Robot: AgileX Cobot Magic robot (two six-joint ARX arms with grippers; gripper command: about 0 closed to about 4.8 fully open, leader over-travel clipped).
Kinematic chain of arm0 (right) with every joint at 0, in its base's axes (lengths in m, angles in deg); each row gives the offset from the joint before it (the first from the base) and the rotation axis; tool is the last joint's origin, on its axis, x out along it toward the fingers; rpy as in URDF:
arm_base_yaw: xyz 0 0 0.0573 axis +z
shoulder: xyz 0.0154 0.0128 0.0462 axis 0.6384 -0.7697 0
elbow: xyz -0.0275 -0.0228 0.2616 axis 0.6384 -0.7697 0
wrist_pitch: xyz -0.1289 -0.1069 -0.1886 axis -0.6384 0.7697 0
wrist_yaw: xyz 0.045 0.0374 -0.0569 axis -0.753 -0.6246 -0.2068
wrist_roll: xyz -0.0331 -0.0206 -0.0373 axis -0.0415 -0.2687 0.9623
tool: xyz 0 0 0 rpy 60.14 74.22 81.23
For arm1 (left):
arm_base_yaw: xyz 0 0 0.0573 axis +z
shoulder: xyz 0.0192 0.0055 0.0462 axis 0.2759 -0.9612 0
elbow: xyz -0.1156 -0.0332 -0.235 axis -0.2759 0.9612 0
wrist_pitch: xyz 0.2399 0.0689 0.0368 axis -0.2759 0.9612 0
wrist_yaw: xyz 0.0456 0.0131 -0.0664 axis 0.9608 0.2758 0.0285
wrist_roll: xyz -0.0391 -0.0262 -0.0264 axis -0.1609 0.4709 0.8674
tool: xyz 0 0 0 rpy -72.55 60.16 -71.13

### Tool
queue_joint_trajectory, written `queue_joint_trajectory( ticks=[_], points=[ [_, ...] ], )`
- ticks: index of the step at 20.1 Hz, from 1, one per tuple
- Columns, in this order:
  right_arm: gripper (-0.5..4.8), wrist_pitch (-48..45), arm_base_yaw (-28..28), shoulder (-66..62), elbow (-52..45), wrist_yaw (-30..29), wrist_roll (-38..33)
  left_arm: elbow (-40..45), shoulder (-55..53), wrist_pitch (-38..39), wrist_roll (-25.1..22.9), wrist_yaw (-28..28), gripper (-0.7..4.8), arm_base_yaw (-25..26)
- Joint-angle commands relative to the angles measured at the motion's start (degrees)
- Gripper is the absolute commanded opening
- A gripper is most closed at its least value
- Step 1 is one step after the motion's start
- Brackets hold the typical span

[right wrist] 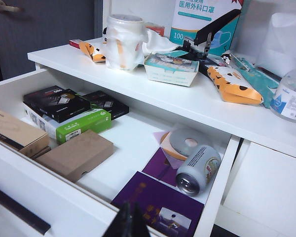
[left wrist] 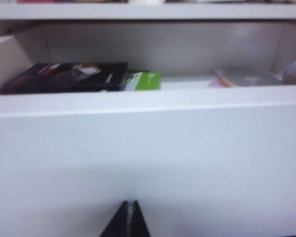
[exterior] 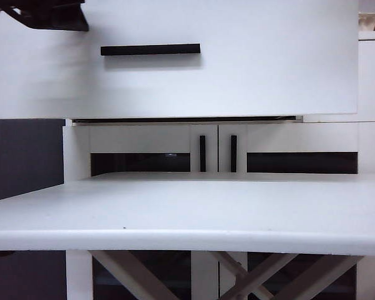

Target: Pick up a can of beer from the white table, open the left drawer, place the beer inside the drawer, and finally close the drawer.

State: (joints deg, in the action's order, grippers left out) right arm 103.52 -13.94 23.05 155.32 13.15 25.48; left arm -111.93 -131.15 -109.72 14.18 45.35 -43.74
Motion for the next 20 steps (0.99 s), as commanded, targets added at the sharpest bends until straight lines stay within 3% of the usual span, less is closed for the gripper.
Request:
queue_joint_trajectory(
  ticks=[1, 10, 15, 20],
  points=[
    [-0.05, -0.4, 0.0, 0.3, 0.2, -0.3, -0.2, -0.5, -2.1, -3.6, 0.0, -1.4, -0.06, 0.4],
    [-0.05, 5.6, 0.0, 0.2, 0.2, -3.4, -0.2, -0.7, -4.8, -6.8, 0.9, -5.4, -0.06, 7.6],
    [-0.05, 9.1, 0.0, 0.2, 0.2, -5.1, -0.2, -1.8, -5.6, -6.7, 0.8, -5.6, -0.06, 7.9],
    [-0.05, 9.5, 0.0, 0.3, 0.2, -7.0, -0.2, -9.4, -12.1, -5.9, 0.7, -7.7, -0.06, 7.8]
  ],
)
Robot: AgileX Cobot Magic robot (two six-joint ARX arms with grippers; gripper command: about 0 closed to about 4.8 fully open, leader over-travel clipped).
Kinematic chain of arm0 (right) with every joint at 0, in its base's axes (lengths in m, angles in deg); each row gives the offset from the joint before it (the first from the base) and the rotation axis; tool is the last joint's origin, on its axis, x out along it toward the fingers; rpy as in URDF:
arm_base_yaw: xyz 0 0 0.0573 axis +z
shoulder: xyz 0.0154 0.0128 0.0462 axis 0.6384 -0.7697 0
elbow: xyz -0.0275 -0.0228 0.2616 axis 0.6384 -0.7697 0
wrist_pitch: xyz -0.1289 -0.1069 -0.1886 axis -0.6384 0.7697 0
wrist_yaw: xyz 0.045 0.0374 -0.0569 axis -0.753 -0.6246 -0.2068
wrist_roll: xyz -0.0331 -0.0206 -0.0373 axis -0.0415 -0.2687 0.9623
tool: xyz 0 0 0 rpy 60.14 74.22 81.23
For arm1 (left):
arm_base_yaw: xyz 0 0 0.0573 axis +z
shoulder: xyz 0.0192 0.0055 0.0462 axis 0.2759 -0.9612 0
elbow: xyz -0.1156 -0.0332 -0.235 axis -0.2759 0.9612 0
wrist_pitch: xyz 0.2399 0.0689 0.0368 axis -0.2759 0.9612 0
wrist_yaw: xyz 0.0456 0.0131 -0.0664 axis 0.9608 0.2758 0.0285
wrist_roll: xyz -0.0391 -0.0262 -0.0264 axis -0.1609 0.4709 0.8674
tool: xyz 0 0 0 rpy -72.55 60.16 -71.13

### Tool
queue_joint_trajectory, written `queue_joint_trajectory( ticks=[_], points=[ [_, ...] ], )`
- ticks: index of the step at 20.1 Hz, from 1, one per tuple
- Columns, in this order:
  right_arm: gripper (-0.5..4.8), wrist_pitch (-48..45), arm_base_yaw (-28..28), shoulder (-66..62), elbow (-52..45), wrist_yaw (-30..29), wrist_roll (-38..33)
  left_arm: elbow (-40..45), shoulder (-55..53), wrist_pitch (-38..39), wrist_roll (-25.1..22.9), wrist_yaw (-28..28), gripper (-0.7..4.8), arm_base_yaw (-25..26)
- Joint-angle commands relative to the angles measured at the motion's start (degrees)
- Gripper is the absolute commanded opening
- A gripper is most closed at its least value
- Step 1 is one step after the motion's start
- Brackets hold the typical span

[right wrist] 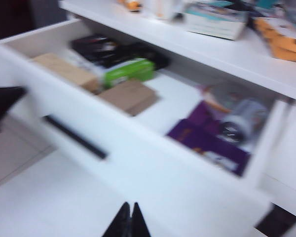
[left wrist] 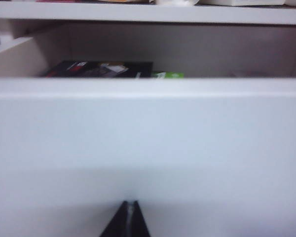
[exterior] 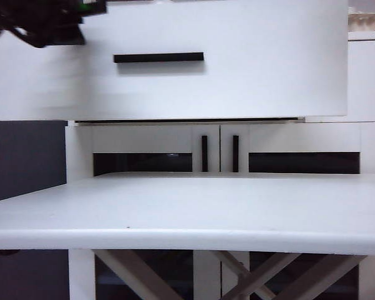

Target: Pick up a can of beer from the white table, open the left drawer, place the beer inside the drawer, and finally close the drawer.

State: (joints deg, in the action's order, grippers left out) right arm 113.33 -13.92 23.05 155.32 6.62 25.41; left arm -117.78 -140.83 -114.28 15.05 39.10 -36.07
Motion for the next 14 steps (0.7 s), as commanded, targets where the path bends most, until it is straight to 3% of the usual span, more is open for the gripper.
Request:
queue_joint_trajectory(
  ticks=[1, 14],
  points=[
    [-0.05, 0.1, 0.0, 0.3, 0.2, -0.4, -0.2, -5.2, -4.0, -1.3, -0.2, -2.4, -0.06, 0.2],
    [-0.05, 2.3, 0.0, 0.3, 0.2, -1.5, -0.2, -20.4, -19.0, 0.6, -0.2, -4.2, -0.06, 0.2]
  ],
)
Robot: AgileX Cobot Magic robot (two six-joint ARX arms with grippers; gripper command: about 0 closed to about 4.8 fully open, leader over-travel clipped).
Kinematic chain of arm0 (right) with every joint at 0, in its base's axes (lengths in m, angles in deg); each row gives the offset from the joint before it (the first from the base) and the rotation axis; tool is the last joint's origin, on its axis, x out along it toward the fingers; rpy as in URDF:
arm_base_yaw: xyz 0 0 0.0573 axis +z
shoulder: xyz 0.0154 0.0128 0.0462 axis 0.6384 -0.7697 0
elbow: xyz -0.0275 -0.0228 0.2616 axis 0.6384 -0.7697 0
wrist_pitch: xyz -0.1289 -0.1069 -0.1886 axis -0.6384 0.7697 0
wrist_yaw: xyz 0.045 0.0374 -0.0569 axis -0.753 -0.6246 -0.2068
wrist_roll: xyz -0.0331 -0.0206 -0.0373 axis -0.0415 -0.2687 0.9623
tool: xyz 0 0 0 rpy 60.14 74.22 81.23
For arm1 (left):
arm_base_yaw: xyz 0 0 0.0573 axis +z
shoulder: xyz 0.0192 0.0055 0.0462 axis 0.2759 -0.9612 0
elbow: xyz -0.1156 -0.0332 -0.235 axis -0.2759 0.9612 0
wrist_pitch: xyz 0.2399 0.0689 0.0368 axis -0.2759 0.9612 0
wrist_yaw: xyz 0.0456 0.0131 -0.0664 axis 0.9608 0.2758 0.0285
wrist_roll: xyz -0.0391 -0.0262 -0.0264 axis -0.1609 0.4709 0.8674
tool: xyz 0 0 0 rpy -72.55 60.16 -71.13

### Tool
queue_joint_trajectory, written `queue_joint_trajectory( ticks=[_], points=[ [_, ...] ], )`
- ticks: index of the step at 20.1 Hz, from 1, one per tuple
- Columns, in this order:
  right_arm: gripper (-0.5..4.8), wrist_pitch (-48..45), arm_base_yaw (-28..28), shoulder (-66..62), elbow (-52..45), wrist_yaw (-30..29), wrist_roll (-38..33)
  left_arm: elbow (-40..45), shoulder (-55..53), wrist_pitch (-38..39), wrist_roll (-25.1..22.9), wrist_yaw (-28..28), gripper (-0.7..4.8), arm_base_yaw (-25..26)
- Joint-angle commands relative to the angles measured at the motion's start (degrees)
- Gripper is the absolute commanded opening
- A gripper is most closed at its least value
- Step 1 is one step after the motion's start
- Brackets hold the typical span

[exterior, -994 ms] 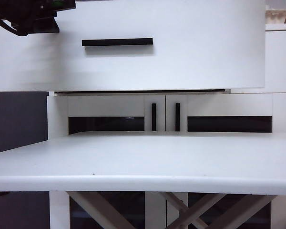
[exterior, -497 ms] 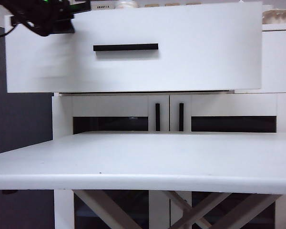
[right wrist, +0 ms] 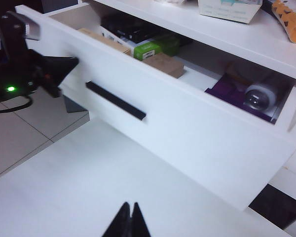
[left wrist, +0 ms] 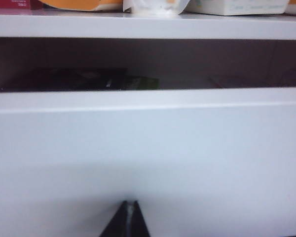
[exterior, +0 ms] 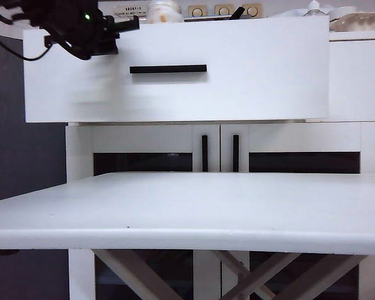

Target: Pick up a can of beer from the white table, open the left drawer, place the beer inside the drawer, and finally close the drawer.

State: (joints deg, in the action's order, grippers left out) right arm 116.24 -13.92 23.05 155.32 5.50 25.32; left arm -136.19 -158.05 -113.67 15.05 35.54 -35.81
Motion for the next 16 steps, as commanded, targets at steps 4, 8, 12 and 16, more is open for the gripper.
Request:
queue_joint_trajectory(
  ticks=[4, 8, 12, 16],
  points=[
    [-0.05, -0.3, 0.0, 0.3, 0.2, -0.4, -0.1, -7.3, -6.6, 0.3, -0.2, -1.0, -0.06, 0.3],
    [-0.05, 1.9, 0.0, 0.3, 0.2, -0.4, -0.1, -13.3, -11.3, 1.7, -0.2, -1.1, -0.06, 0.3],
    [-0.05, 2.9, 0.0, 0.4, 0.2, -0.4, -0.1, -19.7, -16.3, 3.0, -0.3, -1.1, -0.06, 0.7],
    [-0.05, 4.0, 0.0, 0.6, 0.2, -0.4, -0.1, -27.0, -21.4, 5.4, -0.3, -2.3, -0.06, 2.3]
  ],
)
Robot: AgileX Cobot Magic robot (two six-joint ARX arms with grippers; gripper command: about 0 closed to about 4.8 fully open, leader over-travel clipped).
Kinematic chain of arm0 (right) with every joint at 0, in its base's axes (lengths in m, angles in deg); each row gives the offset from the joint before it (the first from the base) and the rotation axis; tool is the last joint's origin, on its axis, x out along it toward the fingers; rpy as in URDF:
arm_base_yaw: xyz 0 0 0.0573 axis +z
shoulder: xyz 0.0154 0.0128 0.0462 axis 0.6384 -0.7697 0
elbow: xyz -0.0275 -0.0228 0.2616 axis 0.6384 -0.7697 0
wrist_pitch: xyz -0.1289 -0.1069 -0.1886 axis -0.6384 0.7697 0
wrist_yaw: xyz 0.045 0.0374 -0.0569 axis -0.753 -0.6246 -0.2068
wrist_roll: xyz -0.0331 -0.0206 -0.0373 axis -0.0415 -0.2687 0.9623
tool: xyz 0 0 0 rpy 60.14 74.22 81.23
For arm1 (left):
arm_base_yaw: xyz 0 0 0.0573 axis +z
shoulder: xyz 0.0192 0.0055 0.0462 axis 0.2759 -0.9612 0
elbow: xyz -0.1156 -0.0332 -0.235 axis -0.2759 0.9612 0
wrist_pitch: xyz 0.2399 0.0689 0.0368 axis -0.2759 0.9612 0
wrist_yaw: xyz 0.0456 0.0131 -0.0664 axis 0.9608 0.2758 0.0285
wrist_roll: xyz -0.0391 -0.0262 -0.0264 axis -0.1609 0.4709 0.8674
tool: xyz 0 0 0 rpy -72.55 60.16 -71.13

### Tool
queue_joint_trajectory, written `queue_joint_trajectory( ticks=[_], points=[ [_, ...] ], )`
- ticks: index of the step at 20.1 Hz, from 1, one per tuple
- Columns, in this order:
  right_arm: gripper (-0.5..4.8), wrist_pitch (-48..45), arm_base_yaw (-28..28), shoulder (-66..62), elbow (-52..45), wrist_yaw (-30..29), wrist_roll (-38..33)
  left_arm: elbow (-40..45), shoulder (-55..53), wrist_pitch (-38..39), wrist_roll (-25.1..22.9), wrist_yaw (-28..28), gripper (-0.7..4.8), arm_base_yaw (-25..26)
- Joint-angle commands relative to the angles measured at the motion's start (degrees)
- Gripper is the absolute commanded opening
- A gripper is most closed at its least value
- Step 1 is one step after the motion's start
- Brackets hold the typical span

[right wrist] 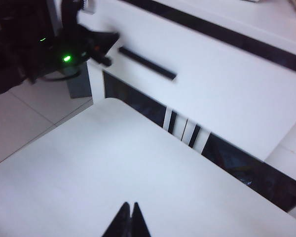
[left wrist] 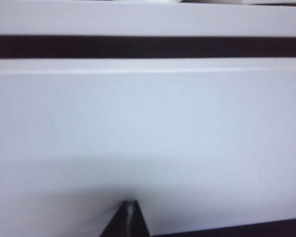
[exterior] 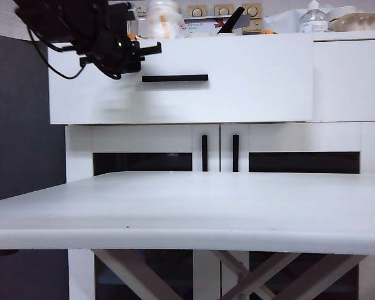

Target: Pick up a can of beer from the white table, open the left drawer, place the beer inside the drawer, and finally close the drawer.

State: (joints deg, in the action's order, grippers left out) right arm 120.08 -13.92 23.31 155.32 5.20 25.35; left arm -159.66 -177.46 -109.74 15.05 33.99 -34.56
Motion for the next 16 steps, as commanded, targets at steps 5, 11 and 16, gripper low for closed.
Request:
queue_joint_trajectory(
  ticks=[5, 11, 16],
  points=[
    [-0.05, 0.1, 0.0, 0.6, 0.2, -0.1, -0.1, -10.9, -6.6, 4.0, 0.0, -2.0, -0.06, 2.8],
    [-0.05, 0.0, 0.0, 0.6, 0.2, 0.0, -0.1, -11.9, -7.6, 4.2, -0.1, -2.1, -0.06, 3.9],
    [-0.05, -0.3, 0.0, 0.6, 0.2, 0.0, -0.1, -15.4, -7.6, 8.0, -0.5, -3.1, -0.06, 4.6]
  ],
)
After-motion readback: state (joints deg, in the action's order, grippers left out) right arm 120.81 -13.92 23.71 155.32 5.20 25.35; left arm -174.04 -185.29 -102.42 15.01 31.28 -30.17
